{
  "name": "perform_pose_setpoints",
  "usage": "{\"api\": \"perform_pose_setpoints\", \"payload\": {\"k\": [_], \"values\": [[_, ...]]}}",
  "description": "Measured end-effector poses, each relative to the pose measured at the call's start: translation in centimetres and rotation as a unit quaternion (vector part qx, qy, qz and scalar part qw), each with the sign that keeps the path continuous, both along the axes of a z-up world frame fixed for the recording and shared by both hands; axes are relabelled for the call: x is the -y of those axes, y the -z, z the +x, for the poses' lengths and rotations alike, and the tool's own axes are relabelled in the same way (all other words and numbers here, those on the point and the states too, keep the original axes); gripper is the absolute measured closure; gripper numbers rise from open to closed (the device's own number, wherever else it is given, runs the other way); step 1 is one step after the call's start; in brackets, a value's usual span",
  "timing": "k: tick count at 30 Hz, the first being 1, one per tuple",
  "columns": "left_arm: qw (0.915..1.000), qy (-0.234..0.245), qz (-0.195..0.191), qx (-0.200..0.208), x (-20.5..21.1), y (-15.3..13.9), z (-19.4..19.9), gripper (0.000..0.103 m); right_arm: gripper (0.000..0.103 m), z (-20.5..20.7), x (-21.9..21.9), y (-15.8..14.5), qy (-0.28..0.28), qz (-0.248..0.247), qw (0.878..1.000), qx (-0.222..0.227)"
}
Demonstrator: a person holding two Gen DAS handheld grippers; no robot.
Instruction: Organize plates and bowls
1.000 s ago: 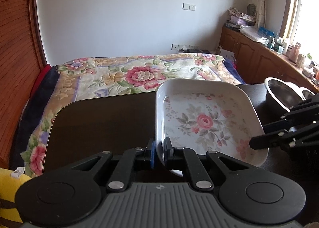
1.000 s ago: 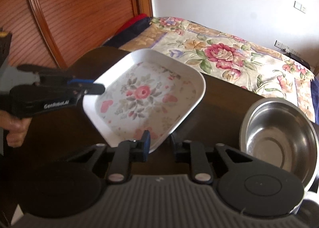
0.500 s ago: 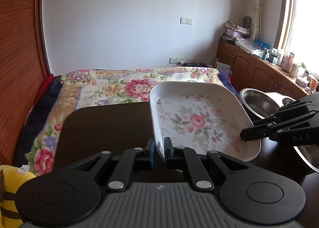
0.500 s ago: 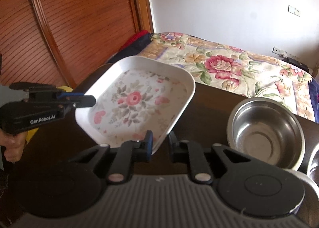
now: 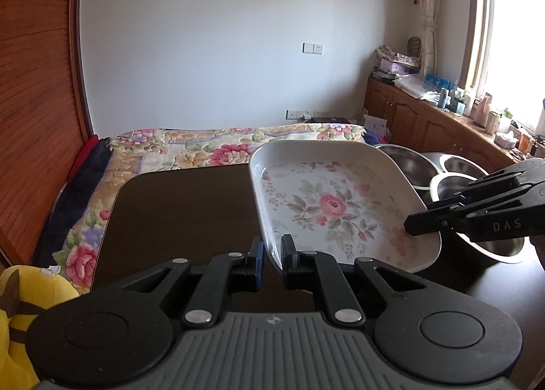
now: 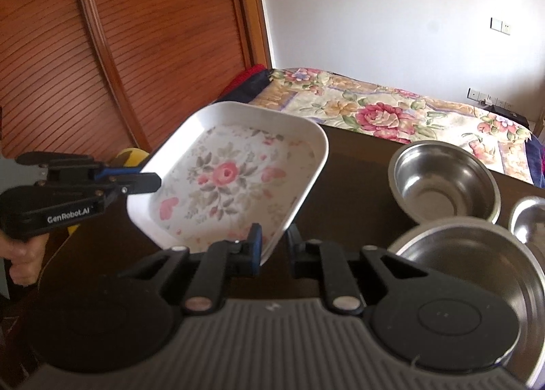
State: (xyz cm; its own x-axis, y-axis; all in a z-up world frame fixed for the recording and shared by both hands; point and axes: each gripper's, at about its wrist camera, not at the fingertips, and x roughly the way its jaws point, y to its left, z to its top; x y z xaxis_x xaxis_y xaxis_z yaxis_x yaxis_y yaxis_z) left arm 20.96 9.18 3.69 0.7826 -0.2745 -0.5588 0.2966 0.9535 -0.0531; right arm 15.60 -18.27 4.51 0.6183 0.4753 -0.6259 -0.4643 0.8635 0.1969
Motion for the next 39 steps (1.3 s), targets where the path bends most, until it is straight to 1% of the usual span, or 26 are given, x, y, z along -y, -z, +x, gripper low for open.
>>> {"api": "perform_pose_setpoints", "payload": {"k": [4,6,13,19,24,28,33,39], "values": [[0.9999,0.005,-0.004,0.008,0.4,-0.4,-2.4,0.063,0.086,-2.3,0.5,-0.5,0.002,0.001,1.0,0.01],[0.9999,0.009,0.0,0.011,0.8,-0.5,-3.6,0.063,0.086,-3.4,0.8,-0.6,0.003,0.002,1.0,0.015],[0.9996,0.015,0.004,0.022,1.3,-0.5,-7.2,0.063,0.086,-4.2,2.0,-0.4,0.009,0.011,1.0,0.014],[0.9996,0.009,0.006,0.025,1.6,0.2,-10.4,0.063,0.086,-5.1,2.4,0.0,0.005,0.018,1.0,0.011],[0.9996,0.004,0.0,0.027,1.2,0.5,-12.3,0.062,0.086,-5.0,1.9,-0.4,-0.005,0.019,1.0,0.01],[0.9996,0.003,-0.014,0.024,0.6,1.0,-13.3,0.062,0.086,-4.4,1.4,-1.0,-0.015,0.013,1.0,0.011],[0.9996,0.0,-0.015,0.024,0.4,1.6,-14.2,0.062,0.086,-4.0,0.4,-1.3,-0.025,-0.002,1.0,0.018],[0.9997,-0.003,-0.018,0.017,0.5,2.6,-14.4,0.063,0.086,-2.9,0.0,-1.8,-0.029,-0.009,0.999,0.014]]}}
